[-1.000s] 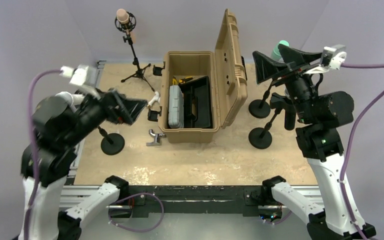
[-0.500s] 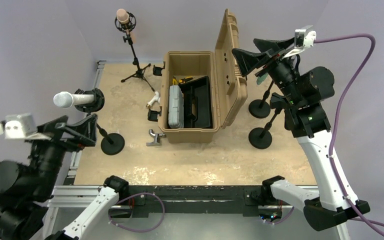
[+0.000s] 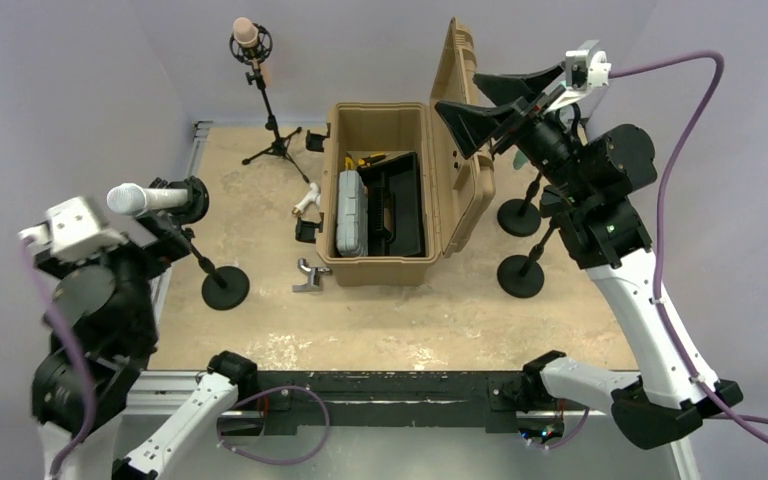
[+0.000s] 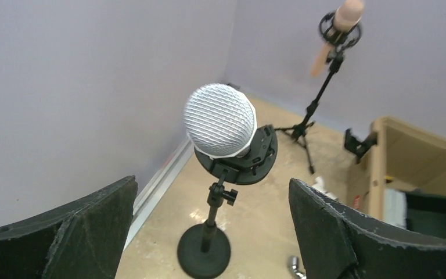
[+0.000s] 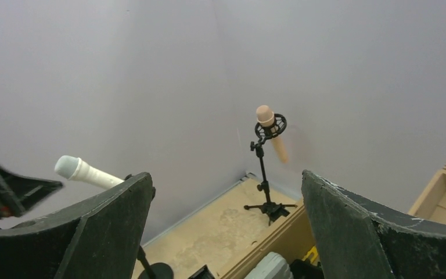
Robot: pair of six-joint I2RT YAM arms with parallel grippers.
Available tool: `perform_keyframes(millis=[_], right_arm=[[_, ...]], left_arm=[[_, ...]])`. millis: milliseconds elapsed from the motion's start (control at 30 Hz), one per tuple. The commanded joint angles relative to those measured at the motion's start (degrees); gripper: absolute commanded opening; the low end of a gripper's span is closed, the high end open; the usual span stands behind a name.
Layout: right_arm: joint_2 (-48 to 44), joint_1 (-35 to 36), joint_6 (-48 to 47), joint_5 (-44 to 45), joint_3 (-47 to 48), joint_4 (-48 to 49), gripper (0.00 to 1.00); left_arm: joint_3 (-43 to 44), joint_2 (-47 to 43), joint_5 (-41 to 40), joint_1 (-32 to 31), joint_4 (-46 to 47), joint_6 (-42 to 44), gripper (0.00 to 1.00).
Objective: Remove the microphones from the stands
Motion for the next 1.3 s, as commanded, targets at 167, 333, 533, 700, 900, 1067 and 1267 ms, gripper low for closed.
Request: perform_keyframes(millis=[167,333,533,700,900,1067,1267], right_arm=[[-1.4,5.87,3.27,1.49,-1.02,3.46,0.99],[-1.04,9.02,2.58,4.35,-0.54,2.4,0.99],[-1.98,9.59,1.77,5.83,-1.3,2.45,0.99],[-2.45,9.67,1.04,7.07,-2.27,2.46,0.99],[-3.13,9.63,0.48,7.93,-2.74,2.03,0.99],[-2.78,9.67,0.47,7.7,-3.03,2.32,0.99],[-2.27,9.66,0.4,7.36,-2.94,2.3,0.99]], left_arm=[[-13.97,1.87,-8.52,-0.02,20.42,0.38,0.99],[-17.12,4.24,-10.64,1.19,25.74,-2.8,0.96],[-18.63,6.7,-14.46,3.3,26.14,-5.74,0.97],[-19.96,7.29,-10.82,6.06,28.03,-6.3,0.94],[-20.02,8.68,-9.35,8.55,29.1,-5.53,0.87],[-19.8,10.13,-6.42,10.63,29.5,-5.05,0.73],[-19.36,10.52,-3.84,11.38,30.53,-1.72,0.61]])
